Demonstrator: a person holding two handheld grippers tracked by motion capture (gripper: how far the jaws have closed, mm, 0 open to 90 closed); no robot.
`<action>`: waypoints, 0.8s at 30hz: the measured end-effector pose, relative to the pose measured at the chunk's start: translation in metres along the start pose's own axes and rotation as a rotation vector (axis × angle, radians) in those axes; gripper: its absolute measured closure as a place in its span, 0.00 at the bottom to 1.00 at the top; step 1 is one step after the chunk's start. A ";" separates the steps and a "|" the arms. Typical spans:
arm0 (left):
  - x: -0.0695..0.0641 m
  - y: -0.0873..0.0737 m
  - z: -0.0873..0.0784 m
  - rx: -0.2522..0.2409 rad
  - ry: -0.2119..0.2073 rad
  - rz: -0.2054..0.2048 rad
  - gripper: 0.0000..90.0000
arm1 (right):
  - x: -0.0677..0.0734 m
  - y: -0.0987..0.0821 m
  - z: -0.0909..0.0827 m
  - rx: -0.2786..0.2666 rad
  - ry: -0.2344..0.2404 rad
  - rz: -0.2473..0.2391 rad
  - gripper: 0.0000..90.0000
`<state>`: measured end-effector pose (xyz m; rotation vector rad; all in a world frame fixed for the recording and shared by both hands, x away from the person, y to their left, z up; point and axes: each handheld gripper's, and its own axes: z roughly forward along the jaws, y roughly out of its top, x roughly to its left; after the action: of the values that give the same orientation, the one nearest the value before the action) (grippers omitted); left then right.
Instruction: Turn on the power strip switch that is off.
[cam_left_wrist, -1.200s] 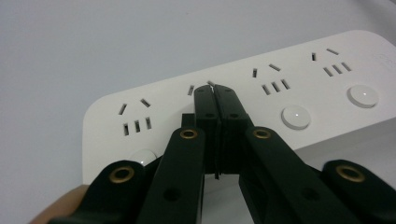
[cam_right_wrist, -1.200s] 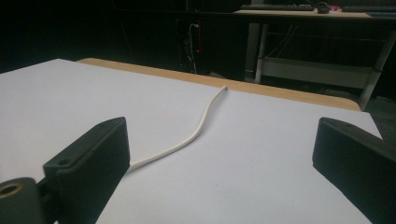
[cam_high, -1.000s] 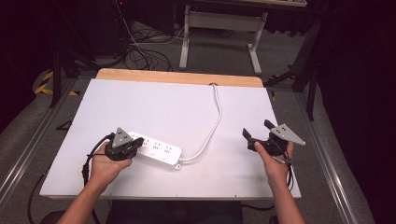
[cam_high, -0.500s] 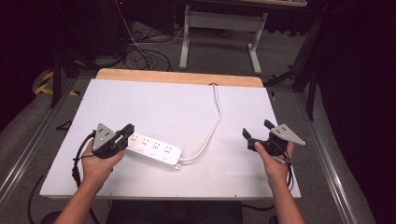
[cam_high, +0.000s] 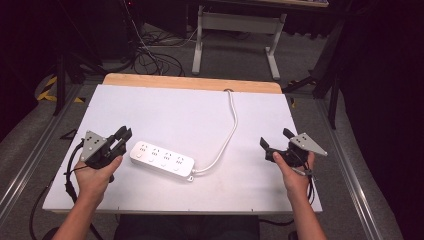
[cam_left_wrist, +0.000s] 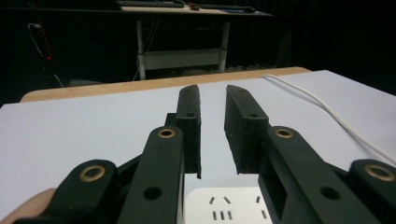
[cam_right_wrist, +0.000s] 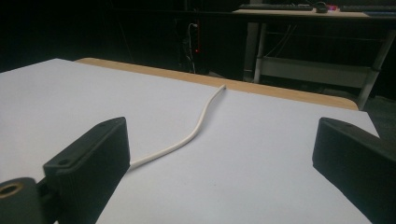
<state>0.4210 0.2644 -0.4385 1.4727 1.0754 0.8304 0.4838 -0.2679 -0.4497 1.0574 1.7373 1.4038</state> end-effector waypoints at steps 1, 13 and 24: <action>0.000 0.000 0.000 0.000 0.000 0.000 0.84 | 0.000 0.000 0.000 0.000 0.000 0.000 0.05; 0.025 0.003 -0.015 -0.030 0.050 -0.064 0.79 | 0.000 0.000 0.001 0.000 0.000 -0.002 0.05; 0.031 0.004 -0.020 -0.039 0.060 -0.049 0.65 | -0.001 0.000 0.000 -0.002 0.000 0.000 0.05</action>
<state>0.4138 0.3002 -0.4329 1.3908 1.1295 0.8606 0.4840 -0.2683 -0.4496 1.0565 1.7358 1.4053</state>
